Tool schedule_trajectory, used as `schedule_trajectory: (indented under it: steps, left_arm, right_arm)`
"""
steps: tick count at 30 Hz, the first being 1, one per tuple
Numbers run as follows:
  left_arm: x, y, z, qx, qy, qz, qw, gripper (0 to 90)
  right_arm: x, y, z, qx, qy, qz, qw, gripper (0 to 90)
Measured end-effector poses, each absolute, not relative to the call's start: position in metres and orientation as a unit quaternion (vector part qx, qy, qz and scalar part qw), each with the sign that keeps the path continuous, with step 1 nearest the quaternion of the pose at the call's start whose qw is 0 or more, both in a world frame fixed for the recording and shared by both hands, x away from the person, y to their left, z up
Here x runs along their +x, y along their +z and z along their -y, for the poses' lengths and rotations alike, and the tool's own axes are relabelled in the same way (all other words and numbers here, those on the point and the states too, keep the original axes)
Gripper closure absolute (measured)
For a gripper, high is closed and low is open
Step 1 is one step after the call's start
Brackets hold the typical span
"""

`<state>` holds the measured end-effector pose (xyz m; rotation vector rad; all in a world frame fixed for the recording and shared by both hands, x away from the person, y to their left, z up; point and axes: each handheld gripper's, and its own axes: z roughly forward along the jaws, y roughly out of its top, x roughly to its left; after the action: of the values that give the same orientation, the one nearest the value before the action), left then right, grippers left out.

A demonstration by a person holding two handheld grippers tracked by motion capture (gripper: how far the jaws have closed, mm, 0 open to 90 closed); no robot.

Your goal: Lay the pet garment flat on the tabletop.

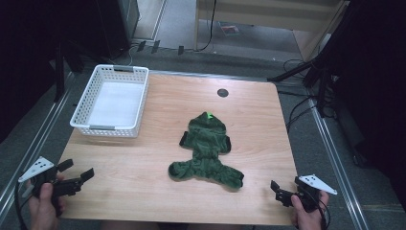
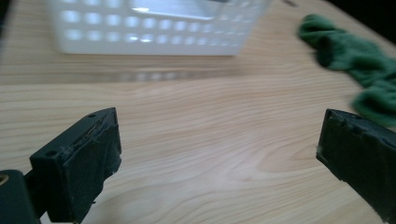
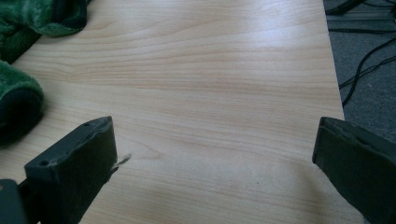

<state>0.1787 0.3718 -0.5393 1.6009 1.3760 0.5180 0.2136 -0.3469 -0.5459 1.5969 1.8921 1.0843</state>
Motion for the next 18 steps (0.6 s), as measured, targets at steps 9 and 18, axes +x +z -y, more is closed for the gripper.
schedule_trajectory:
  steps: [9,18]
  left_arm:
    - [0.174,-0.546,-0.403,0.625,0.243,-0.603,0.431,0.0]
    - [0.179,-0.554,-0.398,0.632,0.242,-0.603,0.423,0.0]
  right_arm:
    - [0.214,-0.545,0.35,0.578,0.391,-0.68,0.226,0.0]
    - [0.216,-0.549,0.35,0.579,0.394,-0.681,0.213,0.0]
